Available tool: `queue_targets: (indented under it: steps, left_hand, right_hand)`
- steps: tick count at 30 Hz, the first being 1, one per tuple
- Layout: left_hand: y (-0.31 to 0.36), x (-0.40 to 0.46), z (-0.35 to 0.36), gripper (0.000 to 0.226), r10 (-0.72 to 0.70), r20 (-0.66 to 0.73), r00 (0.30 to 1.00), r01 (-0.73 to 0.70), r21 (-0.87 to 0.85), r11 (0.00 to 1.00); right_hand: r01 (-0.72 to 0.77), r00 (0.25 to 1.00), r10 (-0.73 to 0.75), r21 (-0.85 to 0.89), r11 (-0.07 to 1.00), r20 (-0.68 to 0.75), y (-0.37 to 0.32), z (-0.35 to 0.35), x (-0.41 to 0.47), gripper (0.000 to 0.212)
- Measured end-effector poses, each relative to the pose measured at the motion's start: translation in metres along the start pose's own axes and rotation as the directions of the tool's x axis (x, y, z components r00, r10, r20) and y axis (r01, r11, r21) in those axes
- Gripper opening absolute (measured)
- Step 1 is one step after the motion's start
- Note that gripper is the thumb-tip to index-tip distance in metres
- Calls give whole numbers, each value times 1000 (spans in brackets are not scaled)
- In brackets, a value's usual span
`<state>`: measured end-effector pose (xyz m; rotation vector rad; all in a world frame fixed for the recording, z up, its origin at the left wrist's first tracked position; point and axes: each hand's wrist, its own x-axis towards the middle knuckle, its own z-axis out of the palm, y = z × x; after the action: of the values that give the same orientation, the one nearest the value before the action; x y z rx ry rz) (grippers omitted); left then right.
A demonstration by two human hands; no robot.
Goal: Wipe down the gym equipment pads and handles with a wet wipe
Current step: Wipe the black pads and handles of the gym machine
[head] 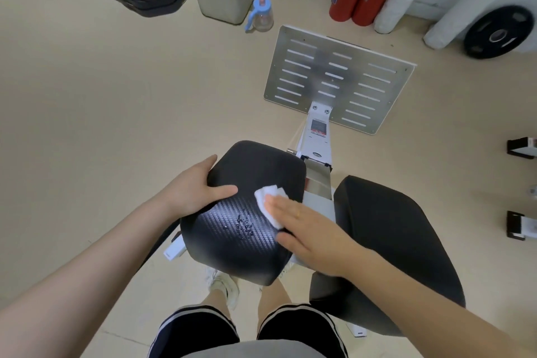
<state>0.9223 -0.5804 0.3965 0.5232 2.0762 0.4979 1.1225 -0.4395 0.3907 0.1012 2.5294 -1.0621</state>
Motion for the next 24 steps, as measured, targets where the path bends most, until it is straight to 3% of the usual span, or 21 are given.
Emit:
queue_targets:
  steps: [6,11,15,20,24]
  left_hand:
    - [-18,-5,4,55,27,-5,1000,-28,-183,983]
    - [-20,-3,2,71,44,6,999,-42,-192,980]
    - [-25,-3,2,52,61,-7,998,-61,-160,985]
    - [-27,-11,0,47,143,-7,990,-142,-173,975]
    - [-42,-14,-7,37,149,115,982,-76,-482,873]
  right_hand:
    - [-212,977,207,190,958,48,22,-13,78,46]
    - [-366,930,355,245,898,91,32,-16,108,50]
    - [-319,947,305,178,931,103,0,-20,81,49]
    - [-166,986,166,-37,985,6,-47,4,41,54]
    - [-201,978,195,-97,975,-69,-62,17,41,58]
